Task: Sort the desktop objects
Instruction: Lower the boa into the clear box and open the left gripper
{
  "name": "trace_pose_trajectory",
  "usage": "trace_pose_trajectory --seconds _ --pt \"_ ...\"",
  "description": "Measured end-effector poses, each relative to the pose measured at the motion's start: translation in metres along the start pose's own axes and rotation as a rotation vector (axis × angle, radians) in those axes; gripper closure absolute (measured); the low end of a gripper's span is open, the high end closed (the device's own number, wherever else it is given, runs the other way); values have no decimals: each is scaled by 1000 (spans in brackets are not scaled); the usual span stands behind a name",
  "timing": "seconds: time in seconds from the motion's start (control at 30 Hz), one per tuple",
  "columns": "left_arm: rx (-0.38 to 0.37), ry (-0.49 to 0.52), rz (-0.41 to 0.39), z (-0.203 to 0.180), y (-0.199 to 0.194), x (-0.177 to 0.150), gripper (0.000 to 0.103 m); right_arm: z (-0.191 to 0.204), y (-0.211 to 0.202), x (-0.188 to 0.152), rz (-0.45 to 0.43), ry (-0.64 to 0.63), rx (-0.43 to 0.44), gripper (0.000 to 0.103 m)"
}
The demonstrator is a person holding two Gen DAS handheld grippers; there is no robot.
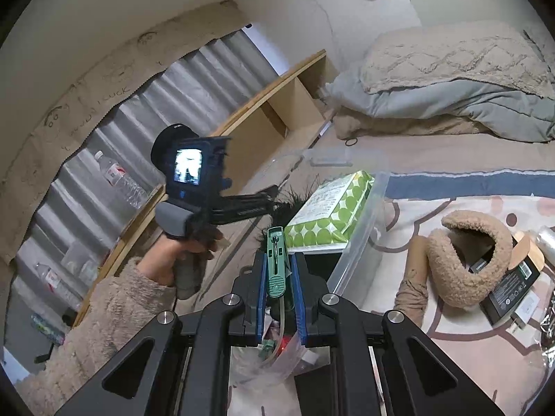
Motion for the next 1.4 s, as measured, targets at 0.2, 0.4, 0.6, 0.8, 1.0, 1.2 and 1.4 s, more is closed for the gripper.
trace_pose_trajectory --seconds 0.2,0.4,0.6,0.8,1.0,1.2,1.4 --pt "-79 -73 -59 10 -38 -12 2 3 9 -8 28 -9 -1 88" --pt "-141 -161 -156 27 -86 -29 2 13 23 -16 65 -35 -1 88" --pt "-176 -277 -233 41 -122 -50 2 25 45 -37 139 -70 3 88" --pt "-178 -347 -267 38 -140 -65 0 35 75 -61 226 -114 -6 88" --pt "-160 -386 -293 38 -155 -84 0 41 102 -88 324 -147 -18 88" --pt "-150 -374 -287 34 -161 -99 0 48 115 -97 366 -141 3 88" --pt "-99 -412 -309 52 -172 -105 0 69 120 -86 338 -168 31 88"
Point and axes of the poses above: each gripper's, at about its wrist camera, not at the fingertips, and y roughly the way its jaws point, z to its left, x to its top, the point moved 9 cm from there along y, roughly the way its jaws point, and after that the axes turned 1 degree about y, right-handed, at the moved point
